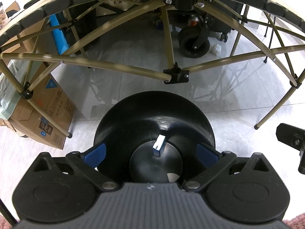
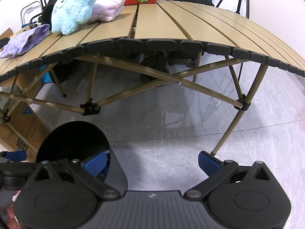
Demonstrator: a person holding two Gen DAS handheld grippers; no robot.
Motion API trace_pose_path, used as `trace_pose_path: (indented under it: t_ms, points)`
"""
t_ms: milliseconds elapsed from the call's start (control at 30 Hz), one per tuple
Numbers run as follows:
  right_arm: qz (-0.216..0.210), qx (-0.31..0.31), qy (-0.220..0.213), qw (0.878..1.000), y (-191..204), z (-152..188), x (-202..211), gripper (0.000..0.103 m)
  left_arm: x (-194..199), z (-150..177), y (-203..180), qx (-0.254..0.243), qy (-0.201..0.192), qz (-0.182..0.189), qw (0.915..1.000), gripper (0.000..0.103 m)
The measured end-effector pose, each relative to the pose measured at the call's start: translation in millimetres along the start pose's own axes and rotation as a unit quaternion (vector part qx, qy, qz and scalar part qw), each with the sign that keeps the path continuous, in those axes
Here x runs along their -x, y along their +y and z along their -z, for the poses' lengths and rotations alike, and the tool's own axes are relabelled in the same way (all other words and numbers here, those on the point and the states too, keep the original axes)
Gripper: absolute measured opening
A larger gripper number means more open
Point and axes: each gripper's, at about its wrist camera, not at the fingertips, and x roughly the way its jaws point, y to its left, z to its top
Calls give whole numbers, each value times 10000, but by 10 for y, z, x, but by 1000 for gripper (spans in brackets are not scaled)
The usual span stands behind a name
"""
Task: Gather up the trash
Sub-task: 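Raise both open tools from the bin back toward the table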
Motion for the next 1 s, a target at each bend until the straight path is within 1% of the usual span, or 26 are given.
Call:
trace_pose_path:
  t_ms: [267, 433, 633, 767, 1000]
  points:
    - [-40, -10, -38, 10000, 14, -1, 29, 103, 52, 2, 29, 75, -45, 12, 10000, 103]
    - [-131, -45, -113, 9998, 5, -10, 100, 103, 123, -12, 50, 129, -190, -84, 9997, 103]
    - [-266, -115, -281, 9992, -20, -18, 222, 103, 228, -35, 84, 210, -335, -84, 9992, 103]
    - [-285, -155, -330, 9989, -35, -23, 252, 103, 329, -52, 120, 245, -475, -46, 9986, 103]
    - [-384, -160, -478, 9980, -13, -26, 306, 103, 554, -72, 181, 278, -877, -108, 9957, 103]
